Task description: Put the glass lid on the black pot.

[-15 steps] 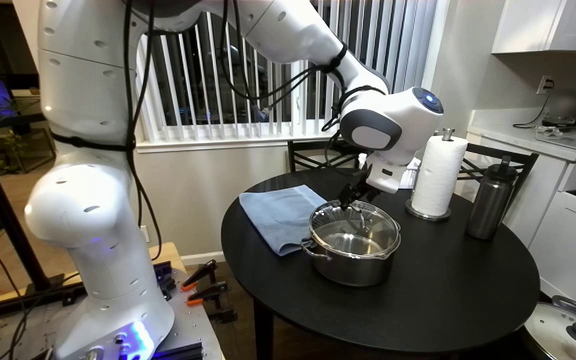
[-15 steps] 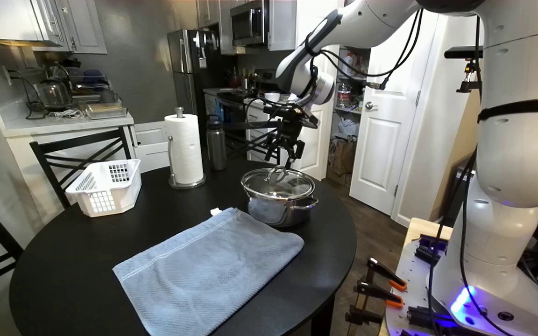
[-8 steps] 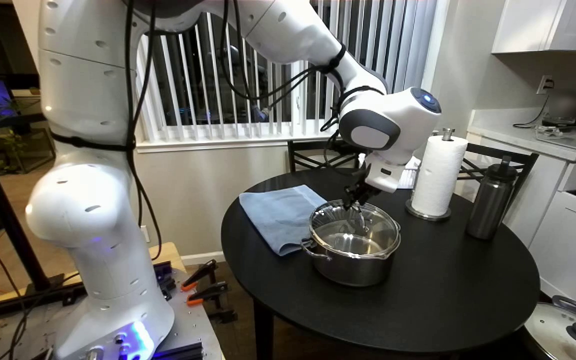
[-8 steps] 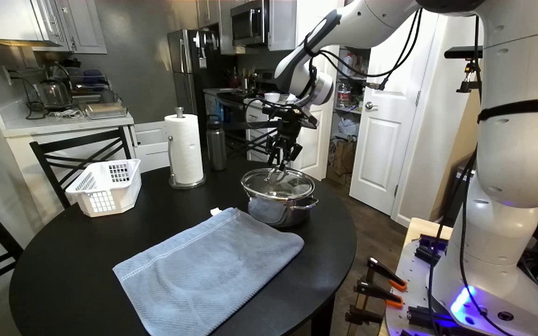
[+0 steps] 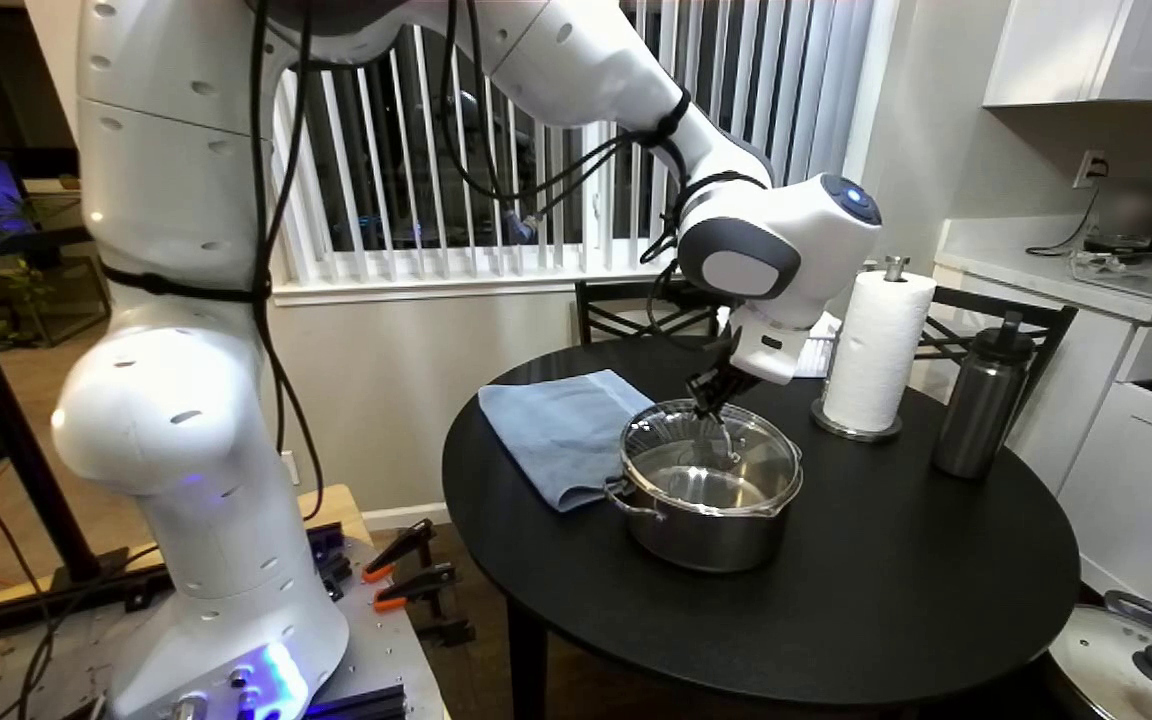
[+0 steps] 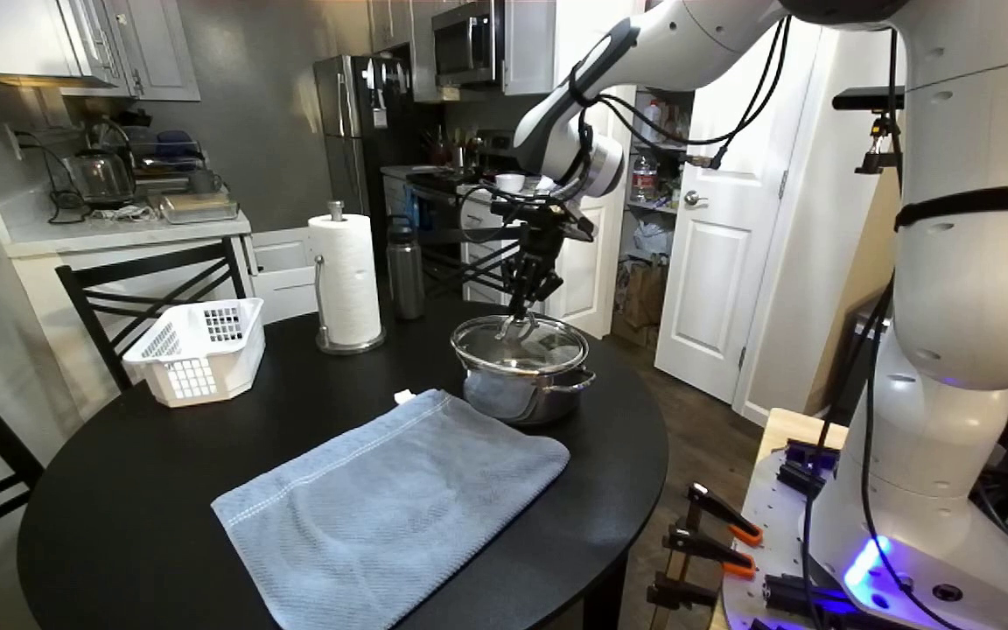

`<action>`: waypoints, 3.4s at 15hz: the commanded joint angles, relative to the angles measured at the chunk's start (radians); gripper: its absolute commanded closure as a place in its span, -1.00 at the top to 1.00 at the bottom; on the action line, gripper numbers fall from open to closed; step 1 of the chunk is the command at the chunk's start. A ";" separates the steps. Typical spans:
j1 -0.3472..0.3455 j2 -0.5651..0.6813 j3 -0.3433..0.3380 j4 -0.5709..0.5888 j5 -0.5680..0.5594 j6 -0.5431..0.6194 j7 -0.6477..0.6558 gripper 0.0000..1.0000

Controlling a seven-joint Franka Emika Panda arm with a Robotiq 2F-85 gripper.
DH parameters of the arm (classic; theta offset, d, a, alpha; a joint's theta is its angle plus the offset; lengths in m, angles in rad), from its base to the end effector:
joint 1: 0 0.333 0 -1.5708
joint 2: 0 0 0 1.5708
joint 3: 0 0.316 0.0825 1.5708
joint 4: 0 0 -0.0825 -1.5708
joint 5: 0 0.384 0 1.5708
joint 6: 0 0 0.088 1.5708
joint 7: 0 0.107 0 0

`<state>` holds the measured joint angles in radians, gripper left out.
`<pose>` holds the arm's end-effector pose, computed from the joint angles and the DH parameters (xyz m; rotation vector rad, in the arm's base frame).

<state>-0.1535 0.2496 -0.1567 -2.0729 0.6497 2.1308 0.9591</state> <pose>0.5485 -0.1463 0.3023 -1.8192 2.0136 0.4385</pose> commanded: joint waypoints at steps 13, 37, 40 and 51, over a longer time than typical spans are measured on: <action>0.070 -0.063 0.007 -0.006 -0.261 0.010 0.165 -0.92; 0.067 0.003 0.005 0.014 -0.268 0.020 0.202 0.34; 0.068 -0.005 0.003 0.005 -0.272 0.025 0.209 -0.06; 0.103 -0.070 -0.006 -0.047 -0.392 0.098 0.312 -0.91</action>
<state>-0.0749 0.2411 -0.1604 -2.0745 0.3321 2.1883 1.1932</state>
